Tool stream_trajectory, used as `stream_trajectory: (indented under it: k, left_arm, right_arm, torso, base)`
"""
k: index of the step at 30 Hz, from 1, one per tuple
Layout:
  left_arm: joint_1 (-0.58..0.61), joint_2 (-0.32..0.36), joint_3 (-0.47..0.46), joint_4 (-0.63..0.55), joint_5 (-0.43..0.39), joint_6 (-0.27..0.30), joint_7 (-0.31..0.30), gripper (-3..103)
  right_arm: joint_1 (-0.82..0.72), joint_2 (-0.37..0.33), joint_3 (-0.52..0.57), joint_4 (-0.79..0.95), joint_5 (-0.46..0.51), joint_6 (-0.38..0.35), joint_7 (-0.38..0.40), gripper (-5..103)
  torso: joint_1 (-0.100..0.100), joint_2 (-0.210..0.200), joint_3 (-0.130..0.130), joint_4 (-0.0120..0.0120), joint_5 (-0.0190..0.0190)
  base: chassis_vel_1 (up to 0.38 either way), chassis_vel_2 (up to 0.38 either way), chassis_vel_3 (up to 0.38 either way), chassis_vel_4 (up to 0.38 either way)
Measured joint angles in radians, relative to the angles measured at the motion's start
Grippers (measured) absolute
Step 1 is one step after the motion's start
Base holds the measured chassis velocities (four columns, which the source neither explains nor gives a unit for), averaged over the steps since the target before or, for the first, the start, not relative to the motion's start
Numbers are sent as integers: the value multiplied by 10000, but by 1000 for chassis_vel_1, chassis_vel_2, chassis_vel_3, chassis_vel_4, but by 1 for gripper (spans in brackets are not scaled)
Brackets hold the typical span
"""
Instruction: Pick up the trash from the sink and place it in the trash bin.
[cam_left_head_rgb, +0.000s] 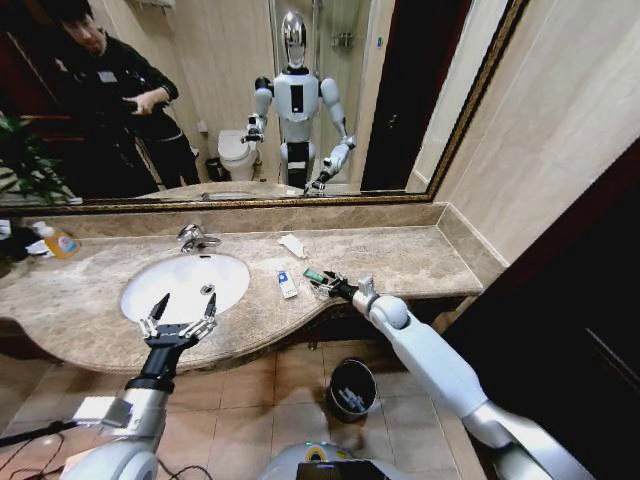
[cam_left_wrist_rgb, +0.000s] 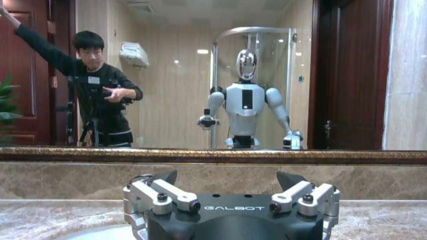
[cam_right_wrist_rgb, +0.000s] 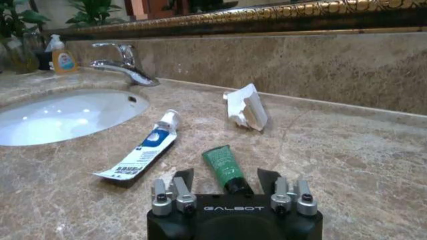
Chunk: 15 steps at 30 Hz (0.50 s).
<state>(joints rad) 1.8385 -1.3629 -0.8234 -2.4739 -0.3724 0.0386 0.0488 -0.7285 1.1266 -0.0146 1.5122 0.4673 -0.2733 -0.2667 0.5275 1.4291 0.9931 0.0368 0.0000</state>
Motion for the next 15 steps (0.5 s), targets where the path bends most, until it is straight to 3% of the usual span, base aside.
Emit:
stream_trajectory:
  k: [4,5,7,10,15]
  left_arm:
    - [0,0,0,0,0,0,0,100]
    - [0,0,0,0,0,0,0,100]
    - [0,0,0,0,0,0,0,100]
    - [0,0,0,0,0,0,0,100]
    - [0,0,0,0,0,0,0,100]
  right_arm:
    - [-82,0,40,86,-31,-13,29,56]
    - [-157,-8,99,142,-32,-30,29,44]
    - [-192,-11,127,165,-31,-35,29,44]
    - [-351,-27,246,288,-31,-44,30,28]
    - [-672,-110,426,673,-31,-86,58,20]
  torso:
    - [0,0,0,0,0]
    - [0,0,0,0,0]
    - [0,0,0,0,0]
    - [0,0,0,0,0]
    - [0,0,0,0,0]
  base:
    - [0,0,0,0]
    - [0,0,0,0]
    - [0,0,0,0]
    - [0,0,0,0]
    - [0,0,0,0]
